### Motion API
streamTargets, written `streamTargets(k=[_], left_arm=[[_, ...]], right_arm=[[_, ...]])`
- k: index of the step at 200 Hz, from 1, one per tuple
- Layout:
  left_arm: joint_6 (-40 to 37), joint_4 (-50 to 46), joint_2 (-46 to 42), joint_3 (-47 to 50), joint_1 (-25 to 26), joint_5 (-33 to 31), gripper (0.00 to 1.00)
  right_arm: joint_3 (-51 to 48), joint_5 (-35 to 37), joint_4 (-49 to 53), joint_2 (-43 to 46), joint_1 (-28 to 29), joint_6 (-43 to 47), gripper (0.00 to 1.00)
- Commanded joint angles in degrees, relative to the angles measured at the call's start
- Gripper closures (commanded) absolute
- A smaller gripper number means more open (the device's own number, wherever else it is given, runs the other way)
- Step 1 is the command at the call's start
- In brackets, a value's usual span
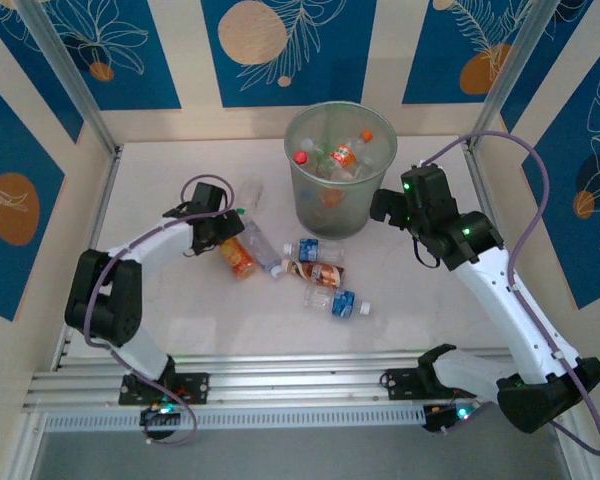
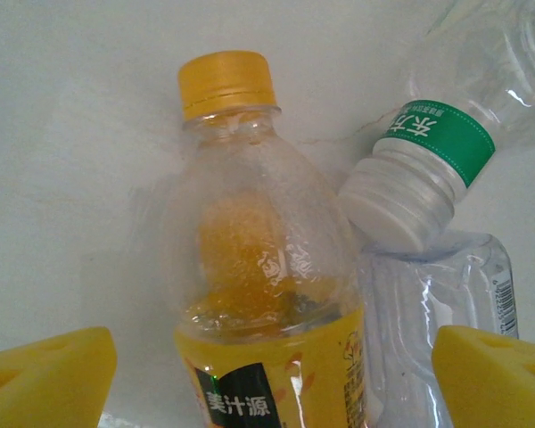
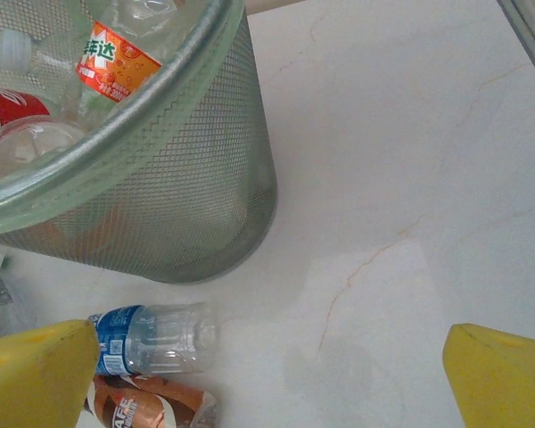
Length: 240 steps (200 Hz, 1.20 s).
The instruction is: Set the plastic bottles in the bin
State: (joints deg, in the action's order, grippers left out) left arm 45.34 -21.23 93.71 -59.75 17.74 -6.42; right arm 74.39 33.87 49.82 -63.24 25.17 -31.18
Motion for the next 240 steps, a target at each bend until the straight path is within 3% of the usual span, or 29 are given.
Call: streamTargets(k=[1,27,93,176,240], left_arm=[[1.1,1.2,1.5,-1.3,-0.9,2.1,0.12],[1.5,1.3,2.1,-0.7,-1.0,2.2,0.2],[2.1,2.9,3.5,1.5,-2.4,1.8,0.27],[2.2,3.3,7.8,1.1,-3.1,1.6,0.28],[0.2,2.9,3.8,1.1,-3.3,-0.7,0.44]], right_arm=[[-0.4,-0.3,0.4,1.0,0.4,-1.5,0.01],[-0.4,-0.1,0.5,0.9,0.4,-1.7,0.01],[-0.7,0.1,0.6,0.8,0.4,-2.1,0.01],[-0.7,0.5,1.0,0.9,0.4,-2.5,0.01],[-0.7,0.8,1.4,0.8,0.4,-2.7,0.01]])
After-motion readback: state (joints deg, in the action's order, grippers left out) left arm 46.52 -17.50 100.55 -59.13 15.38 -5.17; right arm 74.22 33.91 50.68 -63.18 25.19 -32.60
